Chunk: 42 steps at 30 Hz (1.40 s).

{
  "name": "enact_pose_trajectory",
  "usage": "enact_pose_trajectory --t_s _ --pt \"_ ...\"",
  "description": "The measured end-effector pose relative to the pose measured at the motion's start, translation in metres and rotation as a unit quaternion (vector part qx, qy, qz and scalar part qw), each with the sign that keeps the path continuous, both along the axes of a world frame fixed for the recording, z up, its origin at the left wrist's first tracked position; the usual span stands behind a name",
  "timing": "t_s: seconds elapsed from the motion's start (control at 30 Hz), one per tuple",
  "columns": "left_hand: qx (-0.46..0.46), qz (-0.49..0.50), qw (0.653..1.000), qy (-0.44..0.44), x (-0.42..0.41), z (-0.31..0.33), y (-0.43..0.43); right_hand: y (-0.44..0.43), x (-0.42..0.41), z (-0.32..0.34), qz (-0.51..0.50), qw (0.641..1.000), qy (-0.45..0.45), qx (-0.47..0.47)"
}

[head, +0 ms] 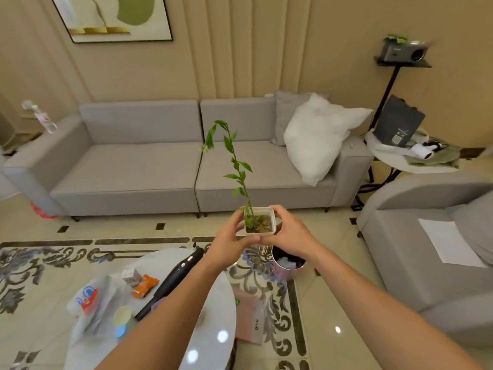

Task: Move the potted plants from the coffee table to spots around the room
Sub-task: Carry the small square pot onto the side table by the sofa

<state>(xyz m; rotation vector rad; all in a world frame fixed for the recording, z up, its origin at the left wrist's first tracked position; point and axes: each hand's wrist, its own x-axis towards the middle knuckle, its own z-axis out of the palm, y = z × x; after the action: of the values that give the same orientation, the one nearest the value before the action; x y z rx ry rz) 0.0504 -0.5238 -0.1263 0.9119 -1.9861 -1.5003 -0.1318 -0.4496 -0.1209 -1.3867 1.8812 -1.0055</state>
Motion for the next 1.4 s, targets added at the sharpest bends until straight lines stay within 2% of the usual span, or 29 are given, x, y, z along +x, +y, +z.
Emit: enact_pose_trajectory --t_s 0.17,0.5,0.73,0.87,1.1,1.4 --pt "0.045 0.006 0.999 0.005 -0.121 0.003 0.000 -0.001 -0.124 0.005 0.024 1.000 0.011 0.008" --pt "0.047 -0.018 0.999 0.016 -0.373 0.010 -0.013 -0.005 -0.363 0.010 -0.012 1.000 -0.014 0.009" --pt "0.031 -0.063 0.997 -0.013 -0.545 -0.014 -0.074 -0.048 -0.524 -0.013 -0.060 0.998 -0.019 0.017" --pt "0.046 -0.106 0.993 0.006 -0.661 -0.024 -0.124 -0.085 -0.632 -0.017 -0.102 0.994 -0.023 0.027" --pt "0.067 -0.162 0.985 -0.008 -0.819 -0.014 -0.192 -0.140 -0.778 -0.009 -0.148 0.987 -0.054 0.014" --pt "0.096 -0.140 0.985 -0.027 -1.002 -0.049 -0.249 -0.206 -0.965 -0.054 -0.155 0.985 -0.070 0.022"
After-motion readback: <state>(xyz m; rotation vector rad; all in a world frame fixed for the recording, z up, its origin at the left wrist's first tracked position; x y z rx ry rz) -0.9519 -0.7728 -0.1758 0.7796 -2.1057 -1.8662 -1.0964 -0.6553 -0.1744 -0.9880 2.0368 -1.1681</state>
